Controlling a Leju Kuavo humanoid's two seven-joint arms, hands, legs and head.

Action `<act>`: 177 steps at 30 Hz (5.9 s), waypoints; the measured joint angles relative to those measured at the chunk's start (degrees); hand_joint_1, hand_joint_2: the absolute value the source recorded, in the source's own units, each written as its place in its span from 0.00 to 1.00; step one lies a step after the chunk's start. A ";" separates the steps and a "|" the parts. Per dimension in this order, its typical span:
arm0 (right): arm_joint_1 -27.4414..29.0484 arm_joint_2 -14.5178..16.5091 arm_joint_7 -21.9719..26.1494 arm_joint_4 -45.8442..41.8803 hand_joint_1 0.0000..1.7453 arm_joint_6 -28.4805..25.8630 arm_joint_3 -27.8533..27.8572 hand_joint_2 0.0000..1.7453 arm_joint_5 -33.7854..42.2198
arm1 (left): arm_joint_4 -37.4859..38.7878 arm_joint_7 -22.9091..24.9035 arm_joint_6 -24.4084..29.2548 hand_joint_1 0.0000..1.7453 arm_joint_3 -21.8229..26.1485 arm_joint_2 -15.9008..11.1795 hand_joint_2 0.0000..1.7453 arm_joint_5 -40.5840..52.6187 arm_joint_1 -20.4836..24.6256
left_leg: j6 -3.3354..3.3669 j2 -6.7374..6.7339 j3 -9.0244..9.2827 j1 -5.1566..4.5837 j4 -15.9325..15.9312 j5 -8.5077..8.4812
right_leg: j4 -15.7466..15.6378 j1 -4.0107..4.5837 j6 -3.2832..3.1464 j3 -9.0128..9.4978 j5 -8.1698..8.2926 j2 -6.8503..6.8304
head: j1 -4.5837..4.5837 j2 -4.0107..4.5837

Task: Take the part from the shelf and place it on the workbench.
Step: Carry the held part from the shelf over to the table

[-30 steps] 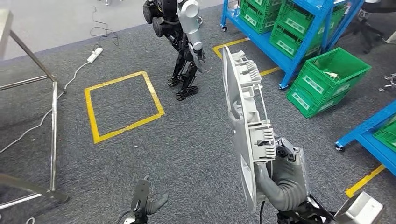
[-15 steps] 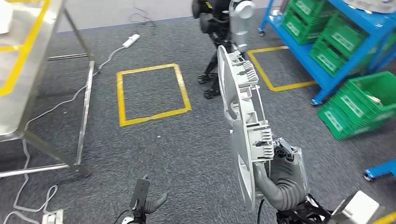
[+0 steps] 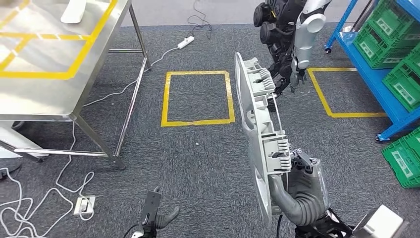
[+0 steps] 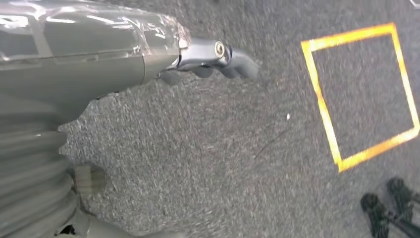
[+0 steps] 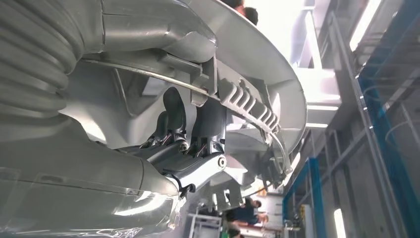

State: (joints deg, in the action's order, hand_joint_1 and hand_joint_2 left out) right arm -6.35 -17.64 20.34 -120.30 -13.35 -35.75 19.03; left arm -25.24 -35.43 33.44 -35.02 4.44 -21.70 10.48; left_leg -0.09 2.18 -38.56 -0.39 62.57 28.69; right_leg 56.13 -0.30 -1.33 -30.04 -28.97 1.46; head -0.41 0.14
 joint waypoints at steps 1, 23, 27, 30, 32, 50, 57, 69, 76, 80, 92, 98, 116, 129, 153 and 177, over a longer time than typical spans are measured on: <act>0.07 -0.01 -0.09 0.00 1.00 0.03 -0.01 1.00 -0.11 | 0.00 -0.04 -0.01 0.00 -0.01 -0.03 1.00 -0.01 0.04 | -0.45 -2.10 -1.51 0.14 2.90 1.74 | -0.24 0.01 -0.03 0.17 0.08 -0.83 | 0.16 0.00; 1.32 -0.13 -0.08 0.01 1.00 0.50 0.09 1.00 0.74 | 0.03 1.36 -0.27 0.00 -2.94 0.43 1.00 0.49 0.50 | 1.68 -0.27 1.93 0.12 -2.38 -1.74 | 7.56 0.01 1.40 -2.43 -3.53 -1.48 | -0.30 -0.01; 1.10 -0.11 0.07 -0.01 1.00 0.52 0.27 1.00 1.01 | 0.04 2.10 0.21 0.00 -4.19 0.48 1.00 0.83 0.47 | 0.54 -0.11 1.39 0.39 -2.56 -2.62 | 2.17 0.85 0.31 -0.65 -1.15 -1.09 | -0.30 -0.01; 1.15 -0.10 0.09 -0.01 1.00 0.52 0.37 1.00 1.36 | 0.04 2.40 0.55 0.00 -5.02 0.31 1.00 0.83 0.50 | -0.25 -1.50 0.60 0.42 -0.94 -0.42 | 0.40 0.53 -0.04 -0.69 0.72 -1.33 | -0.18 -0.01; 1.23 -0.02 0.10 0.01 1.00 0.52 0.37 1.00 1.39 | 0.05 2.48 0.58 0.00 -5.46 0.20 1.00 0.86 0.55 | -0.81 -2.18 -1.26 0.63 4.59 4.22 | -0.10 0.37 -0.16 -1.36 1.69 -1.52 | 0.02 -0.01; 1.20 0.27 0.31 0.03 1.00 0.75 0.39 1.00 1.44 | 0.04 3.62 0.80 0.00 -8.26 -0.41 1.00 2.08 1.09 | 1.85 -2.16 3.31 0.48 -3.39 -0.80 | 17.65 -0.68 2.86 -8.95 -7.54 -1.58 | -0.54 -0.01; 0.98 0.38 0.70 0.00 1.00 0.64 0.43 1.00 1.50 | -0.02 4.05 1.18 0.00 -8.86 -0.38 1.00 2.46 1.14 | 1.06 -2.63 0.69 -0.02 -3.56 -3.88 | -0.27 1.90 -0.48 4.19 -3.69 -1.29 | -0.54 -0.01; 1.32 0.72 0.78 0.54 1.00 -0.58 0.38 1.00 1.07 | 0.06 5.16 1.12 0.00 -9.82 -0.73 1.00 2.16 1.11 | -2.27 -2.56 3.85 1.41 0.77 1.38 | -0.12 0.88 0.04 -0.43 0.42 -2.27 | -0.02 -0.01; 1.36 0.70 0.73 0.63 1.00 -1.55 0.41 1.00 0.11 | 0.05 5.18 1.13 0.00 -9.97 -0.76 1.00 2.01 1.11 | 0.63 -2.52 5.77 1.36 -3.64 1.13 | 4.51 0.66 2.04 -2.81 -2.23 -1.97 | -0.21 -0.01; 1.41 0.72 0.71 0.84 1.00 -1.84 0.38 1.00 -0.32 | 0.10 5.18 1.14 0.00 -10.01 -0.90 1.00 1.95 1.04 | 1.30 -2.35 4.98 1.05 -3.60 0.63 | 16.95 0.34 2.61 -7.42 -8.44 -1.80 | -0.47 -0.01; 1.67 0.81 0.67 0.83 1.00 -2.84 0.32 1.00 -1.71 | 0.37 5.35 1.27 0.00 -10.86 -1.06 1.00 1.62 0.89 | -1.27 -1.46 0.73 1.17 0.07 1.69 | -1.42 0.55 -0.02 1.05 0.21 -0.31 | -0.04 0.00; 2.15 0.98 0.67 0.83 1.00 -2.56 0.04 1.00 -1.85 | 0.71 5.40 1.29 0.00 -11.20 -1.33 1.00 1.88 0.45 | -1.91 -3.38 -1.01 1.23 5.11 1.74 | -0.40 0.72 0.06 0.96 -0.47 -4.49 | 0.44 -0.01; 1.95 0.94 0.69 0.04 1.00 -0.53 -0.10 1.00 -1.74 | 1.53 8.74 0.12 0.00 -12.45 -2.02 1.00 0.28 0.45 | 1.09 2.78 2.43 0.38 -3.46 -2.12 | 4.00 0.21 1.69 -0.72 -1.53 1.77 | -0.16 -0.01; 1.21 0.97 0.16 0.79 1.00 0.27 -0.02 1.00 -1.08 | 5.56 13.01 -0.29 0.00 -12.45 -4.51 1.00 -3.28 -1.83 | -1.62 -3.94 -0.48 0.81 4.92 1.58 | 0.82 0.66 -0.05 -0.43 -0.41 -5.52 | 0.37 -0.01; 0.55 0.98 -0.56 1.70 1.00 0.68 -0.04 1.00 -0.39 | 7.89 13.66 1.41 0.00 -12.45 -5.35 1.00 -2.92 -2.06 | -0.71 -0.68 0.56 0.09 -0.48 0.44 | 0.54 0.17 0.07 -0.68 0.13 -0.20 | 0.37 -0.01; 1.06 0.93 -0.55 3.19 1.00 0.63 -0.01 1.00 0.49 | 8.53 14.13 1.92 0.00 -12.47 -5.09 1.00 -2.92 -1.75 | 1.57 3.32 3.87 -0.30 -3.64 -1.22 | 4.94 0.32 0.61 -2.67 -0.41 1.65 | -0.05 -0.01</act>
State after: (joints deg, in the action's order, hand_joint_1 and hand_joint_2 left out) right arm -5.28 -16.70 19.79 -117.11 -12.72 -35.76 19.52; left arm -16.71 -21.30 35.35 -47.50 -0.66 -24.63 8.73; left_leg 1.48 5.50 -34.69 -0.69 58.93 27.46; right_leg 61.07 0.02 -0.73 -32.71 -29.38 3.10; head -0.46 0.14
